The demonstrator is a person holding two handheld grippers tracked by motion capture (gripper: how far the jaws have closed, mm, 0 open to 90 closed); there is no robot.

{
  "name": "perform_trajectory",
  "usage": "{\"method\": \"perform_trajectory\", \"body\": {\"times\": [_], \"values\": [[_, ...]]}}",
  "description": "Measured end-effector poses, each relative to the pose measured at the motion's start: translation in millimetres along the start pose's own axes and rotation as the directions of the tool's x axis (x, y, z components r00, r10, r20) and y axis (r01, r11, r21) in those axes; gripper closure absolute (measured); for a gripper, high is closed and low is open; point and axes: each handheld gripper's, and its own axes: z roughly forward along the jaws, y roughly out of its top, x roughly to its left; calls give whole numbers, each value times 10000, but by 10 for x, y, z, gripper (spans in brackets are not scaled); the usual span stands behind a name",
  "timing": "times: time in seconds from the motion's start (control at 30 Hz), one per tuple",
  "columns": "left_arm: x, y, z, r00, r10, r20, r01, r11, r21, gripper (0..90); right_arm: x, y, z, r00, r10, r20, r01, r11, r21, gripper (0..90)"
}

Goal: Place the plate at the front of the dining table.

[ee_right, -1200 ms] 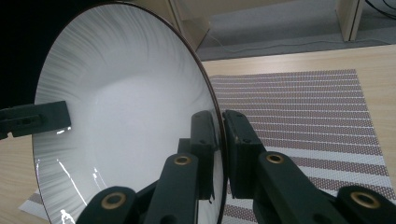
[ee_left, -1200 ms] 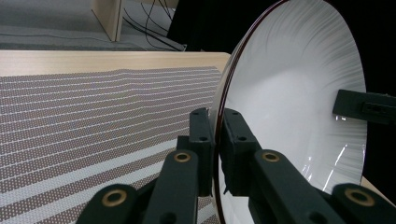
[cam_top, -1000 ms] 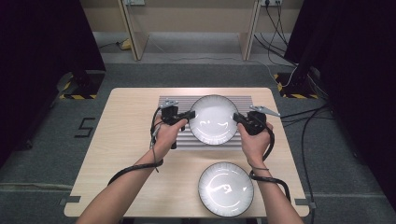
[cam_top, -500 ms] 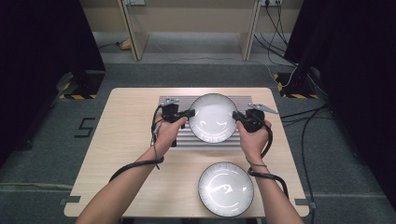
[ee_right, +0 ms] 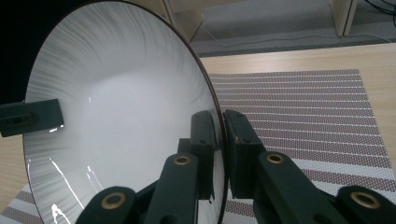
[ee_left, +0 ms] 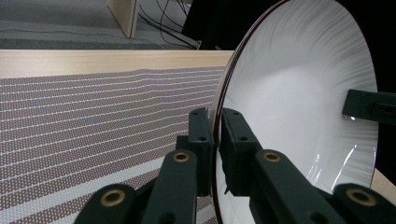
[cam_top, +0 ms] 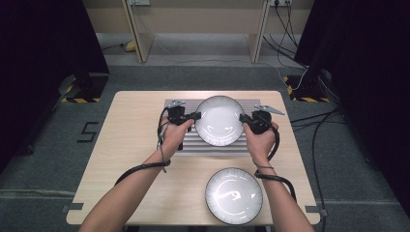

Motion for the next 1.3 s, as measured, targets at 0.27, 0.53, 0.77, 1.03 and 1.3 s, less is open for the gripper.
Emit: {"method": "perform_trajectory", "body": {"times": [0.27,0.53,0.77,1.03,1.3], "values": [[31,6,36,10000,-7,-61,8,10000,64,827,-13,5,55,10000,-4,33,4,10000,88,829],[64,20,82,9999,-46,-148,48,9999,126,827,-24,11,120,10000,33,70,-35,9998,178,829],[93,25,136,9997,-180,-187,182,9997,150,827,-39,25,164,9999,59,150,-62,9997,254,829],[109,57,181,9994,-216,-284,223,9995,239,825,-54,50,207,9997,124,224,-130,9996,268,831],[140,67,242,9988,-275,-401,287,9992,285,825,-89,55,281,9996,209,186,-214,9994,275,831]]}}
